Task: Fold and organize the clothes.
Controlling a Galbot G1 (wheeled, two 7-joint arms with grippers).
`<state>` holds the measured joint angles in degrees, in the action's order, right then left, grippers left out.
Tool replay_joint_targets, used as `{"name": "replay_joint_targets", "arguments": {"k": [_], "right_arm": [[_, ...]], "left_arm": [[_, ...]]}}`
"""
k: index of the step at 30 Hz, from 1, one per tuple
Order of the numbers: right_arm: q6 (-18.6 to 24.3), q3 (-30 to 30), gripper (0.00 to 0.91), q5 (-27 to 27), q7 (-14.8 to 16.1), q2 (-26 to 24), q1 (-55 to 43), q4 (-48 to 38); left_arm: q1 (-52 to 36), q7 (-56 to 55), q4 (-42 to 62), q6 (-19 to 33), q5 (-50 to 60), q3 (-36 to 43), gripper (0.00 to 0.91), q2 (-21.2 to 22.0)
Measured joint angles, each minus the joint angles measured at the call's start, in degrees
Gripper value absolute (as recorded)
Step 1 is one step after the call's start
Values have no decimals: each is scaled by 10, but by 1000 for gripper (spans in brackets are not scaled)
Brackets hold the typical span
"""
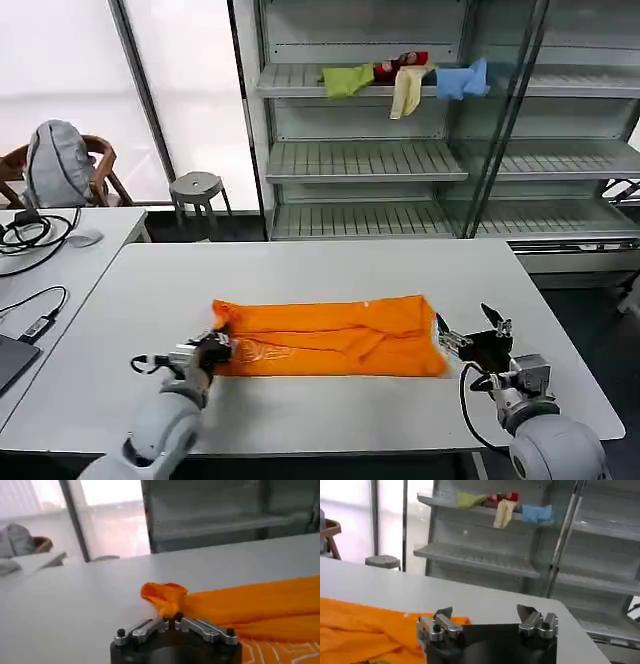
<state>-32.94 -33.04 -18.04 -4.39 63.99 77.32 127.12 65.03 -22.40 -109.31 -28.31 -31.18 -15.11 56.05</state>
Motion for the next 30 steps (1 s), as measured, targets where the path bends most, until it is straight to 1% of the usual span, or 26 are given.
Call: {"name": "replay_joint_targets", "arguments": {"k": [4,8,12,15,21,23,30], "right_arm": [[1,0,907,0,0,0,0,0],[1,-4,907,0,1,-2,4,4],[1,-9,907,0,1,-4,9,9],[1,-15,907,0,1,-7,14,14],[-1,-29,907,-1,0,-11,25,26],[-1,-34,907,-1,0,-11,29,29],[-1,-50,907,2,-1,-7,44,40]], "left_arm": [[16,30,-13,-8,12,-60,10,-27],[22,56,-30,-19,16,-104,10,-42],[27,73,-57,-28,15,-124,10,-45],[27,82,-82,-33,15,-128,10,-39],[16,87,-110,-40,16,-95,20,-10],[9,85,-113,-41,13,-75,10,6],[-20,80,-120,-44,-1,9,20,63]]}}
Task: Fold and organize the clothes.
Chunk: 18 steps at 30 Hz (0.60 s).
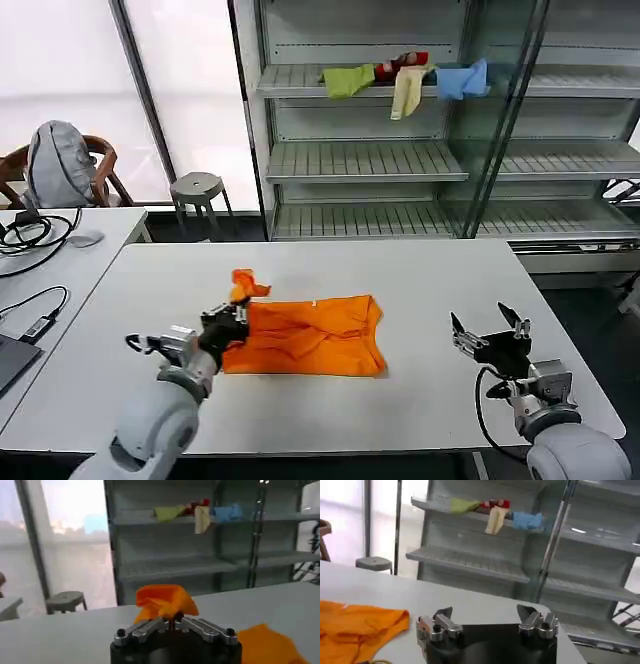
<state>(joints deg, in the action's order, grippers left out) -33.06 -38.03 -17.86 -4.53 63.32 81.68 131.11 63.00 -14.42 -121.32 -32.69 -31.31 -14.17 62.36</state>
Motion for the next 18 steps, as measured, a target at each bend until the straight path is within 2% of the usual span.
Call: {"name": "replay_joint_targets", "arguments": {"k": [18], "right_arm": [[0,-18,907,4,0,6,10,7]], "left_arm": [[-86,-48,63,-3,-33,140,20,88]]}}
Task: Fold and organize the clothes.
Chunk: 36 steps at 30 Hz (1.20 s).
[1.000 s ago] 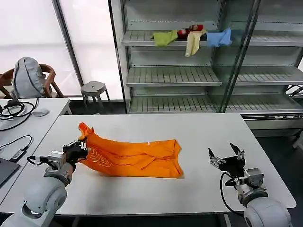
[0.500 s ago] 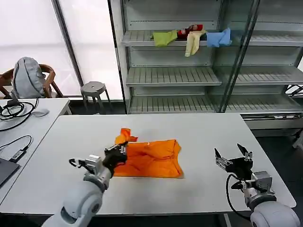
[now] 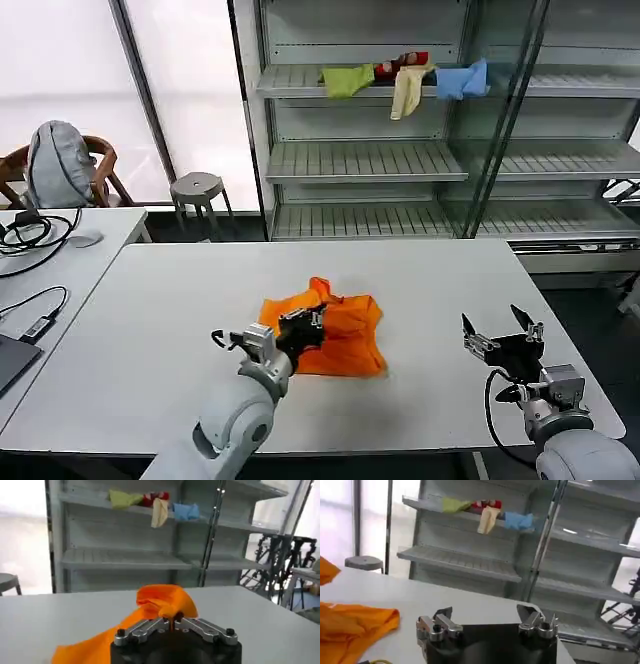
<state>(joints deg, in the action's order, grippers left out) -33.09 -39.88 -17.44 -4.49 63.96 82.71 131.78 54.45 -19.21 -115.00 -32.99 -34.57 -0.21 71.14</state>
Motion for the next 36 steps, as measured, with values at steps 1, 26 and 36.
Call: {"name": "replay_joint_targets", "arguments": {"k": [1,26,36], "right_arm": [[0,1,907,1,0,1,0,0],[0,8,907,2,1,-2,-6,-6],[0,13,907,2,2,0,-9,-8]], "left_arm": [[-3,-4,4,0,-3,3,20,3],[-46,-17,67,14,-28,29,907,36],[-45,19,56,59,-45,22,907,47]]}}
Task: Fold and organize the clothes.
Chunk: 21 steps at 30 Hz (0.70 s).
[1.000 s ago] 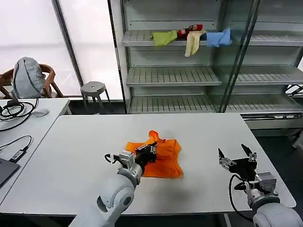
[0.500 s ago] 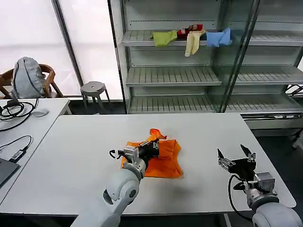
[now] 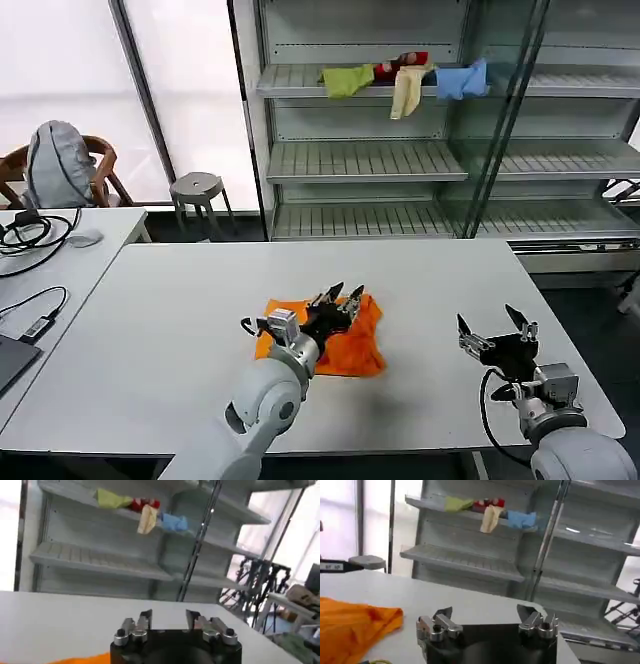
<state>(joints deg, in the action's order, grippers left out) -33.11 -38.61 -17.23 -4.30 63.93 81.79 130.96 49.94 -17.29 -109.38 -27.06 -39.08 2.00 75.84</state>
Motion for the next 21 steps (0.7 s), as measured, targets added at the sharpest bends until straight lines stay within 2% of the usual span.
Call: {"name": "replay_joint_targets", "arguments": {"k": [10,14,21], "right_arm": [[0,7,907,0,3,-1,-16,-3],[0,7,907,0,5,-1,-22,-2],[0,13,907,4,5,3,-24,2]], "left_arm": [[19,15,-38,16,10,-52,907,-32],[45,2,-48,0,32,-76,907,-56],[96,-39,-43,-27,60,-88,907,-70]]}}
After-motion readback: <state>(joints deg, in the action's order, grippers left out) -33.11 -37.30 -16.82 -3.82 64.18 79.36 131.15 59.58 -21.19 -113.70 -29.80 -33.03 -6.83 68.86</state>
